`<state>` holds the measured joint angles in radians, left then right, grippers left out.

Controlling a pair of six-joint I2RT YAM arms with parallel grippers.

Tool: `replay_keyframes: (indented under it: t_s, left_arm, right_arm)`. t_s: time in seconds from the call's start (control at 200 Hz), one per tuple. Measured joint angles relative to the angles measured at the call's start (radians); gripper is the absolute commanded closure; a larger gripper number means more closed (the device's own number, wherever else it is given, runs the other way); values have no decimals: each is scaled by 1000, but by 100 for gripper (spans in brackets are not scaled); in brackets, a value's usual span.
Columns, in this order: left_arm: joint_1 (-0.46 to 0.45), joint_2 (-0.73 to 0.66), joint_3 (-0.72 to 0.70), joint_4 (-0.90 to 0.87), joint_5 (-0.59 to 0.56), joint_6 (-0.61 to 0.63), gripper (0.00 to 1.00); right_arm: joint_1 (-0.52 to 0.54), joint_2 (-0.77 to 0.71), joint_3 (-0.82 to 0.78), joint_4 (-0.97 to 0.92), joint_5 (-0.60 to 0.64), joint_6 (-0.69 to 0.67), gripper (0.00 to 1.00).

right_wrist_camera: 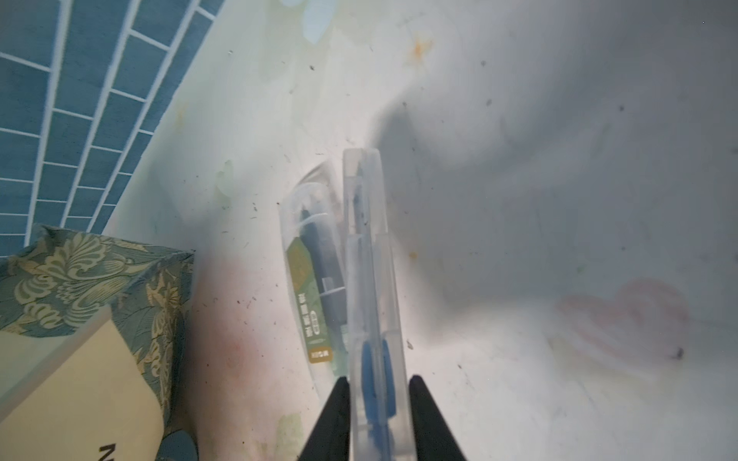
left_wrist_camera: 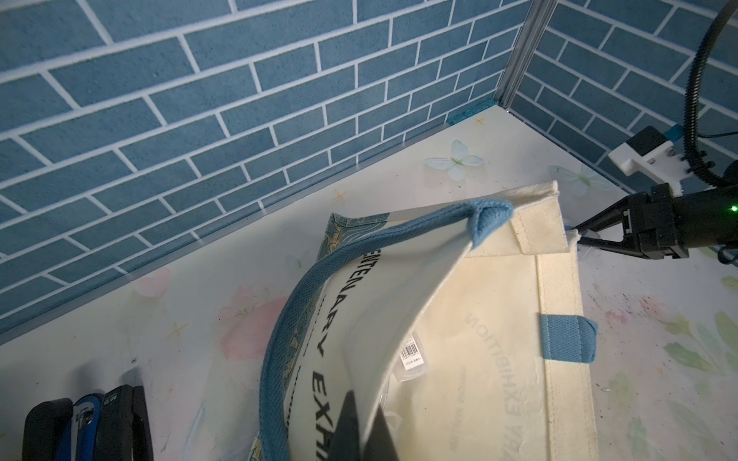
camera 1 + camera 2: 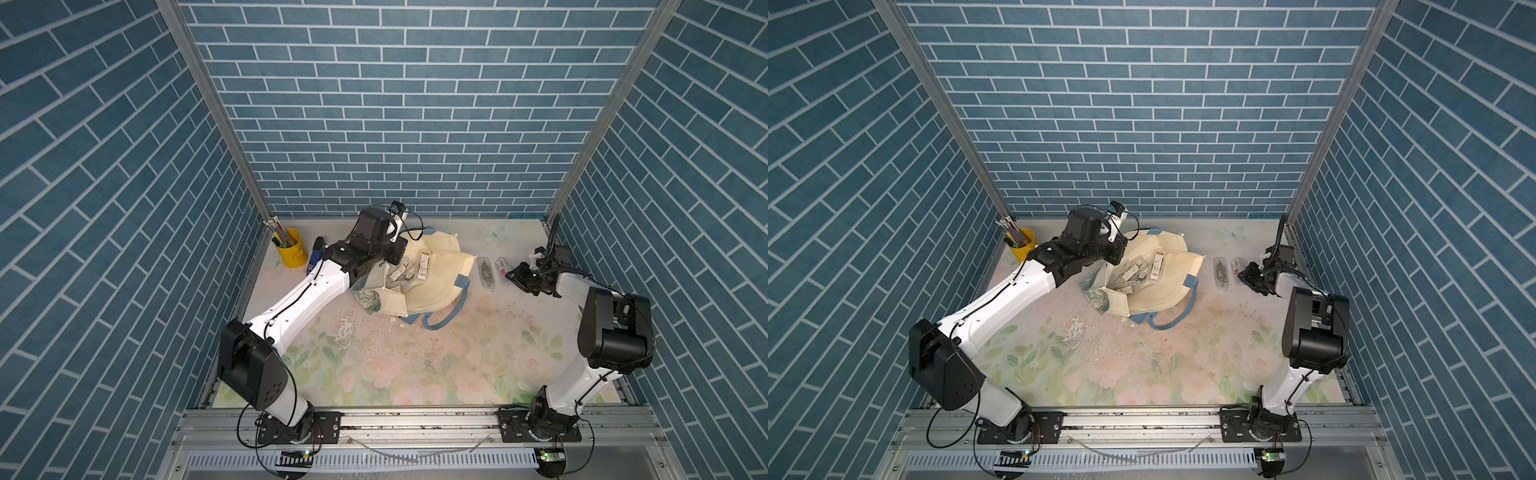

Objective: Take out the compass set from the canvas bag
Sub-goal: Place the compass set at the center of the board.

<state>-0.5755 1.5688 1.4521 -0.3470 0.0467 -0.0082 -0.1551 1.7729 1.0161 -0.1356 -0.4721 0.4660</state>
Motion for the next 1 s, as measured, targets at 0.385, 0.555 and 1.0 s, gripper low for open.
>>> replay_keyframes:
  t_s: [0.385, 0.555, 1.0]
  left_arm:
    - [0, 0, -3, 9, 1, 0, 100]
    - [0, 0, -3, 9, 1, 0, 100]
    - [0, 0, -3, 9, 1, 0, 100]
  right_arm:
    - [-18, 106, 98, -97, 31, -7, 53]
    - [-13, 145, 148, -103, 26, -9, 52]
    - [31, 221, 238, -103, 15, 1, 63]
